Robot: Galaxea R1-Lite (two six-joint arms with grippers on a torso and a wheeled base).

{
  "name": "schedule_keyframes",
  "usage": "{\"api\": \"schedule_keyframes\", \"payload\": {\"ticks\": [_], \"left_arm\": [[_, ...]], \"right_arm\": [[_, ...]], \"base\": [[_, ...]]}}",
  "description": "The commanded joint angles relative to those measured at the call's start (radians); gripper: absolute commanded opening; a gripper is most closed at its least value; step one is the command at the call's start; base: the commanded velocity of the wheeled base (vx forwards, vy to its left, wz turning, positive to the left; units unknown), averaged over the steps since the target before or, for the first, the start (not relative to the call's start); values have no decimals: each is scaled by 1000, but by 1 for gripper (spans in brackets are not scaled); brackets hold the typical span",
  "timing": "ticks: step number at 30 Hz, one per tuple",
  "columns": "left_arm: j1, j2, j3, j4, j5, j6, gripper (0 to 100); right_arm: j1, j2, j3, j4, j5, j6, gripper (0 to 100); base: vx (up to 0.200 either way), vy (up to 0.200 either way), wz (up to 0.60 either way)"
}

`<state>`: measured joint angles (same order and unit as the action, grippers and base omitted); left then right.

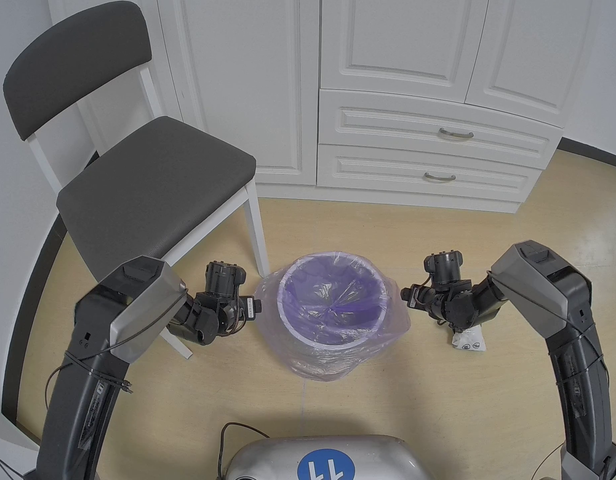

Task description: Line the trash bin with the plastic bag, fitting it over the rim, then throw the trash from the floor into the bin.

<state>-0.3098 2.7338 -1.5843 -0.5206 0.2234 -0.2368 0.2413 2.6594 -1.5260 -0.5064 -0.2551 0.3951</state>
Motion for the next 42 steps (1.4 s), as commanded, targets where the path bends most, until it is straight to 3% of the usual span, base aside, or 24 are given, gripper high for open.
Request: {"api": "schedule_keyframes", "payload": {"ticks": [1, 3, 5, 6, 7, 16, 21, 28, 33, 36, 38, 42], "left_arm": [[-12, -226, 274, -131, -1, -4, 100], [-17, -260, 348, -170, -1, -4, 100], [-17, -264, 360, -176, -1, -4, 100], [-20, -301, 475, -239, 1, -1, 100], [-20, -309, 514, -268, 1, 1, 100], [-8, -310, 656, -430, 2, 2, 100], [-9, -301, 649, -435, 2, 4, 100], [-17, -299, 639, -435, 8, 16, 100], [-15, -298, 644, -435, 10, 17, 100], [-14, -296, 642, -435, 10, 17, 100], [-15, -293, 644, -435, 11, 17, 100], [-17, -286, 642, -435, 13, 17, 100]], "right_arm": [[-37, -208, 234, 6, 149, -122, 100], [-51, -234, 293, -1, 188, -185, 100], [-53, -237, 302, -1, 192, -194, 100], [-57, -253, 359, -1, 237, -271, 100], [-53, -254, 374, 0, 258, -288, 100], [-33, -243, 365, 112, 396, -295, 100], [-23, -168, 291, 129, 385, -294, 100], [15, -95, 98, 290, 361, -306, 100], [6, -36, -149, 585, 361, -323, 100], [-2, 1, -252, 671, 359, -328, 100], [-22, 76, -408, 753, 353, -335, 100], [-59, 194, -474, 752, 257, -410, 100]], "base": [[0, 0, 0], [0, 0, 0], [0, 0, 0], [0, 0, 0], [0, 0, 0], [0, 0, 0], [0, 0, 0], [0, 0, 0], [0, 0, 0], [0, 0, 0], [0, 0, 0], [0, 0, 0]]}}
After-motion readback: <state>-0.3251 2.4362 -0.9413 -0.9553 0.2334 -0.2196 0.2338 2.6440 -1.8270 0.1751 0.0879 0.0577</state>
